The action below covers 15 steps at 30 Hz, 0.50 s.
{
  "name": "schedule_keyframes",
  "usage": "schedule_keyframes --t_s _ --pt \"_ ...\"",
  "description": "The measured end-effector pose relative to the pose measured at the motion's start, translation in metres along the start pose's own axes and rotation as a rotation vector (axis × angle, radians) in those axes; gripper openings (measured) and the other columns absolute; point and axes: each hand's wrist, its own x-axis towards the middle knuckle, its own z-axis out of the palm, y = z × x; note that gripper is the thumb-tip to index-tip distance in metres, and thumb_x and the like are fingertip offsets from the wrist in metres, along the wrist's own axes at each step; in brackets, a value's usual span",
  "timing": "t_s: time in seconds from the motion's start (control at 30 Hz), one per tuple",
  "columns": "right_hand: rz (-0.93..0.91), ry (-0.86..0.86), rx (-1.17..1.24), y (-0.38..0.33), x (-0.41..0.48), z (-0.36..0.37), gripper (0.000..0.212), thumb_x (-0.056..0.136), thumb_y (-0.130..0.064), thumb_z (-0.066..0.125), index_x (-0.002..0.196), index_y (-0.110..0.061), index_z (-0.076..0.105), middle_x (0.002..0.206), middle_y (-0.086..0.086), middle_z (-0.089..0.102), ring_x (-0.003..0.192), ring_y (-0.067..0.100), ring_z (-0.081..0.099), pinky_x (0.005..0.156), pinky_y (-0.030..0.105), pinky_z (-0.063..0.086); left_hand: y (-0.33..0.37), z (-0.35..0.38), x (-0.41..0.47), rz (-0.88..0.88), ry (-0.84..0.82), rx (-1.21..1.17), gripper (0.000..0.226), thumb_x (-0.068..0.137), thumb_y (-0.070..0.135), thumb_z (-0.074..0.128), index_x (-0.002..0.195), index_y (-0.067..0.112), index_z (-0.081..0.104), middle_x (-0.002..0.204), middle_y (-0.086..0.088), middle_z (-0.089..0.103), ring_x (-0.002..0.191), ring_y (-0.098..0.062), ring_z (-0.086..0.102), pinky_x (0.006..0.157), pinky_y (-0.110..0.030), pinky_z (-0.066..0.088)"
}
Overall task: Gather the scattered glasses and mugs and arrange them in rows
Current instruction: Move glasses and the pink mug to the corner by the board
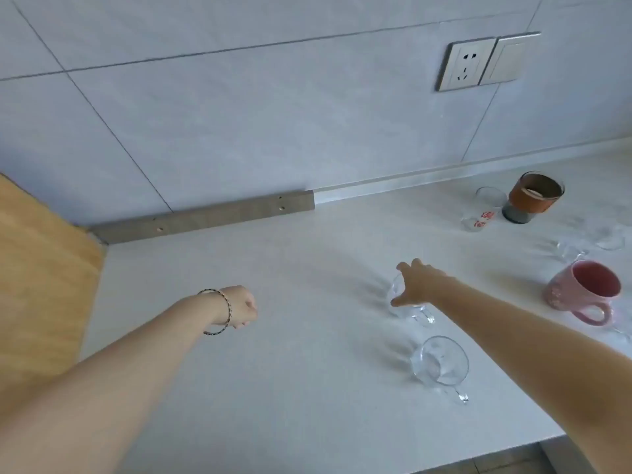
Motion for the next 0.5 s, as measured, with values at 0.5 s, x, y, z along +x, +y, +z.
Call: schedule_keyframes --t_s 0.5 --pt "-0.097 0.05 -0.145 -0.12 0.012 -0.013 0.078 0.068 -0.039 0.071 0.132 -0.02 0.031 0.119 0.005 0.046 0.109 0.029 0.054 0.074 0.028 0.042 -0.145 -0.024 0.005 -0.115 0.076 -0.052 0.019 0.087 0.011 0.04 0.071 0.02 0.037 0.061 0.002 0.032 0.075 -0.018 0.033 0.051 -0.024 0.019"
